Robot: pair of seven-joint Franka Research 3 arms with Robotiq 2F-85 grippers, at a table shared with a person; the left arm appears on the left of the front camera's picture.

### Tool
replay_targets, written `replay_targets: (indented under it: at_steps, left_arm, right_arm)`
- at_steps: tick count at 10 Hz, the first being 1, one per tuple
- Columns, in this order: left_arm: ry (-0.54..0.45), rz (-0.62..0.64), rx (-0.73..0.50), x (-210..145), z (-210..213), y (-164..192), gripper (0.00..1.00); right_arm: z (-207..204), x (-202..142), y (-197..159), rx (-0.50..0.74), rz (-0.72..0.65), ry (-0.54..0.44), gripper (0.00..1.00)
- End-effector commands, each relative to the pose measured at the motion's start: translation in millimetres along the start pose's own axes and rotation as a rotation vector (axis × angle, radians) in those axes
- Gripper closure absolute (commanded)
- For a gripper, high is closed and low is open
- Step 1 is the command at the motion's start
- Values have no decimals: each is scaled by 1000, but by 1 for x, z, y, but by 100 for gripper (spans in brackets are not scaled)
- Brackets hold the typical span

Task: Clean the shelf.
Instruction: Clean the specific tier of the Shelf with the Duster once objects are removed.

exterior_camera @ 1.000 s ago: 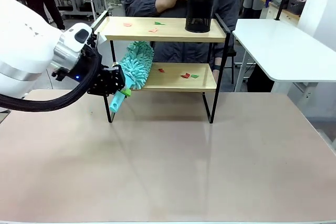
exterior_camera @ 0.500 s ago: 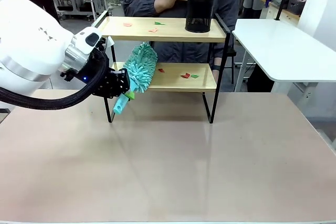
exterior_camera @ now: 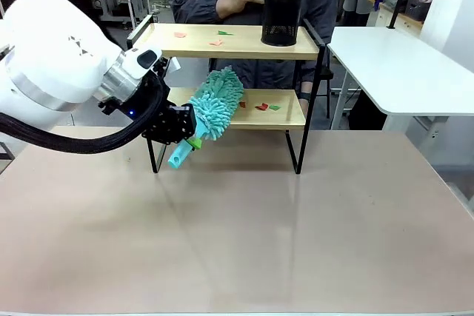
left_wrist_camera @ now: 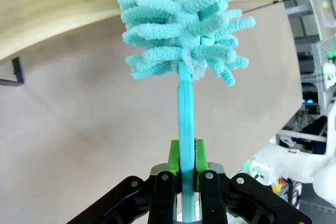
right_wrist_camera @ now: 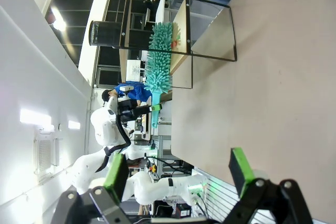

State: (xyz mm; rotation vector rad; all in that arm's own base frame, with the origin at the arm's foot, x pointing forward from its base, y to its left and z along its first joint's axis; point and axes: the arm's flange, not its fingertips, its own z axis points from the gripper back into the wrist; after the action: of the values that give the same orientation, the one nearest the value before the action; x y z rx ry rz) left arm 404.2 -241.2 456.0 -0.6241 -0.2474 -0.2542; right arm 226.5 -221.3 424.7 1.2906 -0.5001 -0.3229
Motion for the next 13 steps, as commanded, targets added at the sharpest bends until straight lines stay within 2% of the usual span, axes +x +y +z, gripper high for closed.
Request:
replay_targets:
  at_steps: [1, 5, 7, 9, 10, 13]
  left_arm:
    - [68, -64, -31, 7, -2, -8, 100]
    - [150, -181, -39, 1, -18, -25, 100]
    - [208, -259, -108, -3, -10, -27, 100]
    - [327, -397, -176, -10, 1, -25, 100]
    - [367, -438, -169, -13, 3, -24, 100]
    - [335, -398, -127, -14, 13, -19, 100]
  right_arm:
    - [0, 2, 1, 19, 30, -8, 0]
    - [0, 2, 1, 19, 30, -8, 0]
    - [0, 2, 1, 19, 30, -8, 0]
    - [0, 2, 1, 19, 30, -8, 0]
    - [0, 2, 1, 19, 30, -8, 0]
    - [0, 2, 1, 19, 30, -8, 0]
